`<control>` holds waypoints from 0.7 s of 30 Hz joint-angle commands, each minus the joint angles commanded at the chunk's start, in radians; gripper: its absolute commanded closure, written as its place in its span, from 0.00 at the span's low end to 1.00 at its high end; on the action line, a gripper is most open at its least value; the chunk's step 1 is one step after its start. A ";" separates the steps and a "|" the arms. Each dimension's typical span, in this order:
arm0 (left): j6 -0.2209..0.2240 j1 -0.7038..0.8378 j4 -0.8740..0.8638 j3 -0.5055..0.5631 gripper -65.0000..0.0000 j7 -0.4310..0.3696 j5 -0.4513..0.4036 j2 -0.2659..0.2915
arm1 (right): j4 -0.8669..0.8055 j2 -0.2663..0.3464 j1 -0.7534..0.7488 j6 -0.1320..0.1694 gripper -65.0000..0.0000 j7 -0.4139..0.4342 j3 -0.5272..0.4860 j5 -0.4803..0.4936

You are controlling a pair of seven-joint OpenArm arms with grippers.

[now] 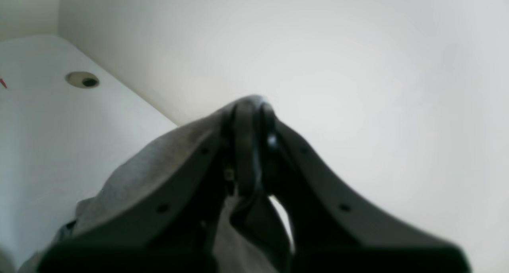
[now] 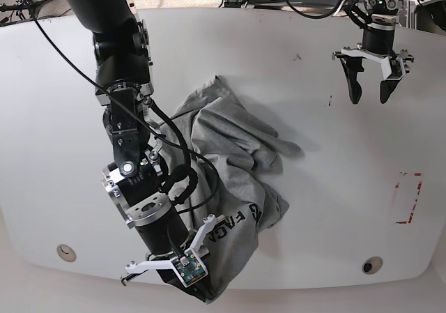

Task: Fold the T-shirt properly
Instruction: 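Drag the gripped shirt edge with the right gripper away from the robot, then lower the left gripper and grasp the shirt's opposite edge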

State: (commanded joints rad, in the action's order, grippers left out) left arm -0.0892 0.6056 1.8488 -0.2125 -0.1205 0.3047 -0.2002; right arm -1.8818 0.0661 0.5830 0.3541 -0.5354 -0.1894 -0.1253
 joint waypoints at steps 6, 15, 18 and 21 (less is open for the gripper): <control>0.001 -0.063 -0.016 0.031 0.40 0.040 -0.001 -0.006 | -0.005 -0.009 0.060 0.003 1.00 0.007 0.004 0.001; -0.002 -0.185 -0.054 0.157 0.39 0.127 0.006 0.004 | 0.055 -0.022 0.210 0.001 1.00 0.024 -0.002 0.001; -0.002 -0.220 -0.066 0.197 0.38 0.152 0.006 0.008 | 0.082 -0.025 0.248 0.001 1.00 0.027 -0.003 0.000; -0.002 -0.256 -0.076 0.244 0.38 0.179 0.007 0.016 | 0.121 -0.027 0.281 0.003 0.99 0.027 -0.004 -0.001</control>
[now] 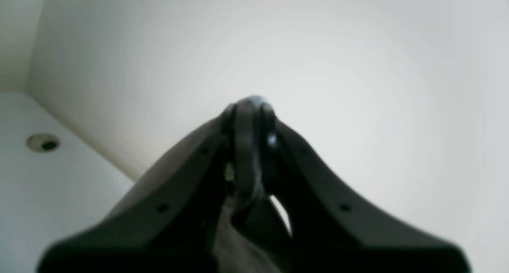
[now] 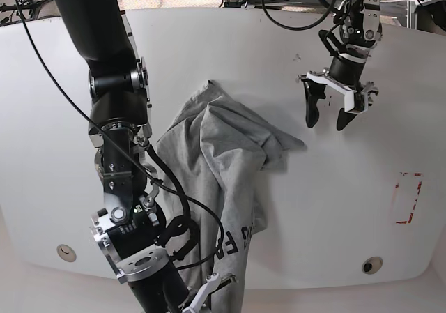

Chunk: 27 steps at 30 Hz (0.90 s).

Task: Fold the T-shirt properly
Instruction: 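Lower the left gripper and grasp the shirt's opposite edge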

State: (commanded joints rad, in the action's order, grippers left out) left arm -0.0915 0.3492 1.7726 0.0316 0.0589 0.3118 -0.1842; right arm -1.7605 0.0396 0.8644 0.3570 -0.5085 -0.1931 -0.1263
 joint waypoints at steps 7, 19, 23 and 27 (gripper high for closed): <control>0.000 -0.097 -0.019 0.138 0.36 0.101 0.001 0.035 | 0.110 -0.006 0.052 0.003 0.99 -0.025 -0.002 -0.028; -0.004 -0.131 -0.031 0.106 0.36 0.150 0.008 0.038 | 0.051 0.005 0.008 0.009 0.99 -0.193 0.161 -0.057; -0.002 -0.148 -0.064 0.095 0.37 0.151 0.007 0.038 | 0.055 0.010 0.004 0.015 0.99 -0.205 0.192 -0.072; -0.005 -0.189 -0.129 0.077 0.38 0.147 0.004 0.033 | 0.062 0.010 -0.007 0.020 0.99 -0.210 0.174 -0.064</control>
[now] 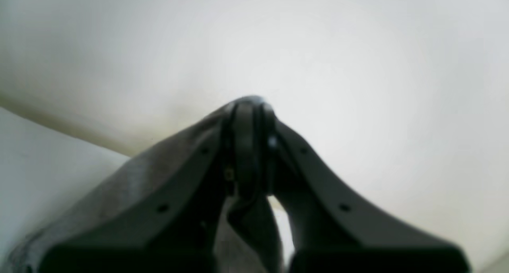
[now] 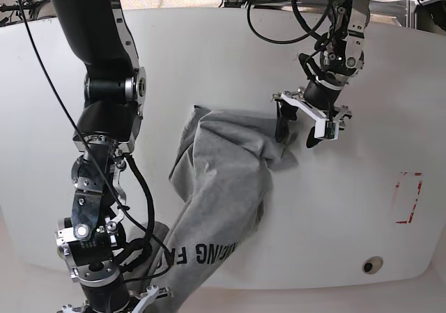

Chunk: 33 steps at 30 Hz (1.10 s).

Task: Fold the T-shirt properly
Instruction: 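Lower the left gripper and grasp the shirt's opposite edge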

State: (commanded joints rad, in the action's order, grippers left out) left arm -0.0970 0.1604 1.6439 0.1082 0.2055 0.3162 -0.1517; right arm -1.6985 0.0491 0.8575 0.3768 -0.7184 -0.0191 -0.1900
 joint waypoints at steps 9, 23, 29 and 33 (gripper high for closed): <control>0.000 -0.029 -0.035 0.006 0.38 0.000 -0.001 0.001 | -0.010 -0.008 0.007 0.000 0.99 0.015 -0.035 0.011; 0.005 -0.122 -0.076 0.090 0.37 0.010 -0.002 0.018 | -0.010 -0.042 0.074 -0.007 0.99 0.067 -0.076 0.011; 0.003 -0.149 -0.108 0.111 0.37 0.019 -0.005 0.025 | -0.016 -0.053 0.079 -0.006 0.99 0.058 -0.074 0.009; 0.003 -0.162 -0.142 0.112 0.36 0.029 -0.005 0.020 | -0.022 -0.063 0.074 -0.006 1.00 0.039 -0.069 0.010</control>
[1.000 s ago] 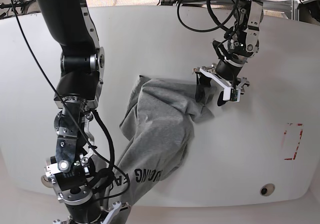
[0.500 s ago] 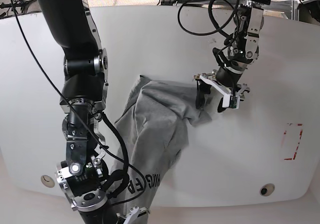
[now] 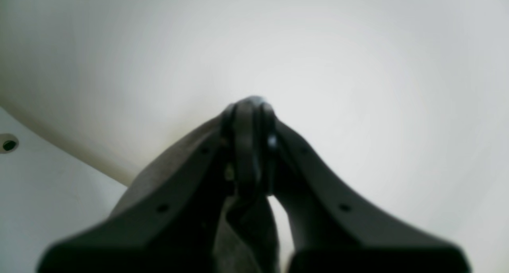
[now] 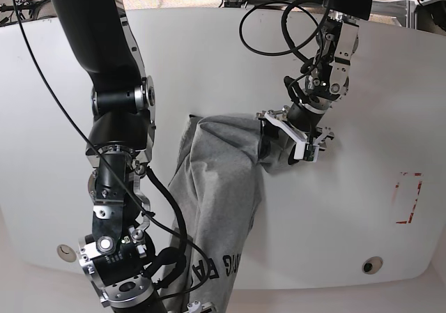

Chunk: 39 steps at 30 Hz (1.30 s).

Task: Fold the T-shirt properly
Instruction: 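Lower the left gripper and grasp the shirt's opposite edge, then pull the grasped edge with the left gripper away from the right gripper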

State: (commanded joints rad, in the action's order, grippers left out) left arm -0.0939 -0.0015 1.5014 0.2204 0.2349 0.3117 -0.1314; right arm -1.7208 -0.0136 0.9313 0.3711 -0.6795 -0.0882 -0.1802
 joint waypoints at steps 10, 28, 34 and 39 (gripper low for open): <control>-0.005 -0.008 -0.050 -0.004 0.36 0.001 0.004 0.006 | -0.011 0.009 -0.006 0.004 0.99 -0.035 0.011 0.001; -0.009 -0.113 -0.228 0.025 0.38 -0.028 0.003 0.068 | 0.013 0.007 0.035 0.002 1.00 -0.024 -0.009 0.013; -0.007 -0.145 -0.248 0.040 0.35 -0.014 0.010 0.077 | 0.013 0.009 0.038 0.001 1.00 -0.021 -0.006 0.008; -0.007 -0.158 -0.258 0.047 0.35 -0.011 0.011 0.080 | 0.014 0.009 0.042 0.001 1.00 -0.015 -0.007 0.009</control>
State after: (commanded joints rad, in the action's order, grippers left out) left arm -0.1006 -0.1595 1.2437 0.2677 0.2241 0.3224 -0.0512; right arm -1.7064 -0.0049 0.9733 0.3721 -0.6942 -0.0951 -0.1709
